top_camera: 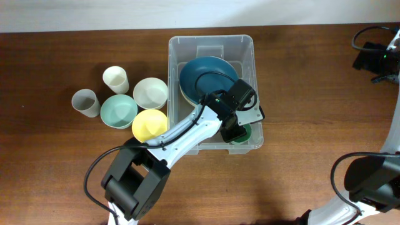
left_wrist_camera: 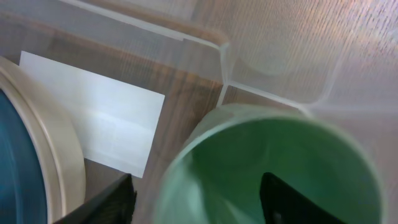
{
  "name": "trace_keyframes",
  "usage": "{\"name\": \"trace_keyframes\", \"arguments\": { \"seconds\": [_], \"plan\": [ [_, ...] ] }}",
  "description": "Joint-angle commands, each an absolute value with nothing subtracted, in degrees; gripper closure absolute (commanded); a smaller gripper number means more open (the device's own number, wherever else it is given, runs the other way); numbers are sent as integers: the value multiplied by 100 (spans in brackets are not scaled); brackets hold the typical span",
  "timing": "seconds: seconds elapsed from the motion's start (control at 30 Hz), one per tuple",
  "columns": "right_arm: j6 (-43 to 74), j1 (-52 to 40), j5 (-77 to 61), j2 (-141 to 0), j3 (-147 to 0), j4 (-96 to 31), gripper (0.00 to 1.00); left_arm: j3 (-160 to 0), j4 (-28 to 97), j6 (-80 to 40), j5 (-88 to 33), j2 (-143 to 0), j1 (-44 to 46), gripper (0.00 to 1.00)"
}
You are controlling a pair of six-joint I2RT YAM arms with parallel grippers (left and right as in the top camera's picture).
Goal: Pack container
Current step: 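Release the mint cup in the container's front right corner, then move the left gripper back left to the grey cup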
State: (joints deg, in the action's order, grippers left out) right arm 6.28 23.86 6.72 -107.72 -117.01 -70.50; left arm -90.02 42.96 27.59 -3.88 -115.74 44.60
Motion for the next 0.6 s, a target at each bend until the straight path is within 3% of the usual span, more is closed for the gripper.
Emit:
{"name": "trace_keyframes", "arguments": {
  "seconds": [0.0,0.3,0.47,0.57],
  "plan": [
    [687,2403,683,-10687,-11786,-7052,1,-9400,4342,2714,-449,-11566,4427,28],
    [687,2403,683,-10687,-11786,-7052,1,-11174,5323,2235,-340,-11548,4069,26],
    [687,2403,683,-10687,-11786,-7052,1,-11950,5843,1514,1186,-11548,3881,25],
    [690,2403,683,-10687,-11786,-7052,1,-12355,6173,972,1592,-11548,3446,15]
  ]
}}
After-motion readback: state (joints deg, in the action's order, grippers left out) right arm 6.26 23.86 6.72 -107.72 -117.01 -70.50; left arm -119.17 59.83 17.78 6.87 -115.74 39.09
